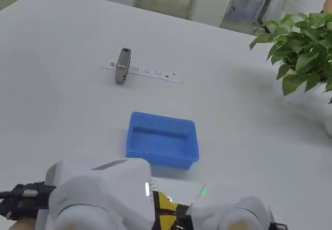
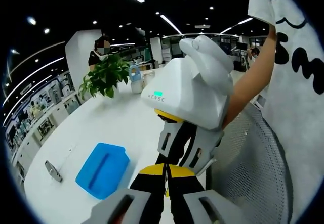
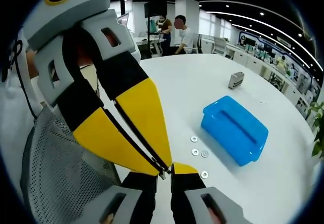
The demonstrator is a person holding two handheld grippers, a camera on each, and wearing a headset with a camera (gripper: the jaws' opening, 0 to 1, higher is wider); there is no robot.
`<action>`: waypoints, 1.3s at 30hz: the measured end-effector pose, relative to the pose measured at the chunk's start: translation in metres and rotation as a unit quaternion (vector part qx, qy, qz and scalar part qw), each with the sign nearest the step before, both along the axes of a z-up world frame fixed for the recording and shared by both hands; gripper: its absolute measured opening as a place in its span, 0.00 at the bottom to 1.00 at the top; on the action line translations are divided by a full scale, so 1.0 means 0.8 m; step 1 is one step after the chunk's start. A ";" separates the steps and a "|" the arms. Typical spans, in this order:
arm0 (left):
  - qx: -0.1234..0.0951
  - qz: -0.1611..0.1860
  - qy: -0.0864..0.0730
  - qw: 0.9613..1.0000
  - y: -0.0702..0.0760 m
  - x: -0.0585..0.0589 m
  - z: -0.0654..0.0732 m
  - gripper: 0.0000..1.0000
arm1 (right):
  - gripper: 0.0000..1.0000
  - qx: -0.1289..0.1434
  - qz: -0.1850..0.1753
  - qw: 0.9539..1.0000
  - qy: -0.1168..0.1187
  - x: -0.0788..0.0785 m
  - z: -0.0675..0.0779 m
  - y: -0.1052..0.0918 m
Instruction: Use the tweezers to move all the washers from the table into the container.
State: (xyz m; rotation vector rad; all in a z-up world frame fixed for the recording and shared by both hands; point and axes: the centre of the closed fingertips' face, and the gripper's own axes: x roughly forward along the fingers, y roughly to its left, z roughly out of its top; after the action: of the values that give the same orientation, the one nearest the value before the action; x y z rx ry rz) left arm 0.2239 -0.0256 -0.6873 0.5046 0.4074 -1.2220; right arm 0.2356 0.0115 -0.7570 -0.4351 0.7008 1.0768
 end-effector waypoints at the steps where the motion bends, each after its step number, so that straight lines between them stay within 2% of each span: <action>1: 0.000 0.002 -0.002 1.000 -0.001 0.002 -0.001 0.00 | 0.06 -0.003 -0.003 1.000 -0.002 0.002 -0.001 -0.001; 4: 0.000 0.010 -0.010 1.000 -0.003 0.007 -0.003 0.00 | 0.05 -0.008 -0.008 1.000 -0.009 0.008 -0.003 -0.003; 5: -0.003 0.023 -0.008 1.000 -0.004 0.012 -0.005 0.00 | 0.05 -0.010 -0.010 1.000 -0.011 0.011 -0.004 -0.004; 7: -0.024 0.064 0.004 0.998 -0.005 0.022 -0.005 0.02 | 0.05 -0.007 -0.019 1.000 -0.011 0.017 -0.007 -0.006; 10: -0.032 0.076 0.017 0.996 -0.001 0.025 -0.008 0.19 | 0.05 0.002 -0.042 0.999 0.005 0.025 -0.010 -0.012; 12: -0.038 0.107 0.019 0.993 0.008 0.032 -0.009 0.22 | 0.04 0.016 -0.062 0.998 0.009 0.033 -0.008 -0.017; 13: -0.040 0.122 0.023 0.991 0.013 0.034 -0.010 0.25 | 0.04 0.020 -0.068 0.997 0.012 0.036 -0.008 -0.018; 16: -0.043 0.182 0.052 0.981 0.037 0.034 -0.020 0.40 | 0.04 0.030 -0.095 0.995 0.024 0.051 -0.010 -0.027; 18: -0.047 0.199 0.051 0.978 0.048 0.033 -0.023 0.45 | 0.04 0.031 -0.105 0.994 0.027 0.058 -0.011 -0.030; 20: -0.040 0.213 0.056 0.975 0.062 0.026 -0.029 0.47 | 0.04 0.032 -0.114 0.993 0.028 0.065 -0.014 -0.033; 22: -0.030 0.233 0.053 0.971 0.075 0.022 -0.034 0.53 | 0.05 0.034 -0.122 0.991 0.034 0.070 -0.018 -0.035; 24: -0.024 0.240 0.053 0.969 0.082 0.019 -0.037 0.58 | 0.05 0.040 -0.129 0.990 0.041 0.072 -0.021 -0.035; 26: -0.035 0.255 0.059 0.965 0.087 0.015 -0.037 0.68 | 0.05 0.047 -0.128 0.989 0.053 0.070 -0.025 -0.032; 27: -0.048 0.268 0.076 0.959 0.088 0.013 -0.037 0.75 | 0.05 0.044 -0.127 0.989 0.058 0.068 -0.029 -0.032; 29: -0.062 0.286 0.079 0.953 0.092 0.014 -0.034 0.83 | 0.05 0.033 -0.124 0.990 0.054 0.065 -0.034 -0.033; 30: -0.062 0.293 0.079 0.951 0.096 0.013 -0.033 0.87 | 0.05 0.031 -0.123 0.990 0.053 0.064 -0.035 -0.033; 38: -0.048 0.326 0.074 0.941 0.120 0.013 -0.041 0.88 | 0.05 0.024 -0.115 0.992 0.042 0.067 -0.033 -0.030; 39: -0.048 0.327 0.074 0.941 0.121 0.013 -0.041 0.87 | 0.05 0.024 -0.115 0.992 0.042 0.067 -0.033 -0.029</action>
State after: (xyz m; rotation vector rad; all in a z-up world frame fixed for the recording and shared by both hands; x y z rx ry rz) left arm 0.2340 0.0715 -0.7203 0.1625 0.5831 -0.6281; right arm 0.2893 -0.0118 -0.7837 -0.2615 0.7790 0.8947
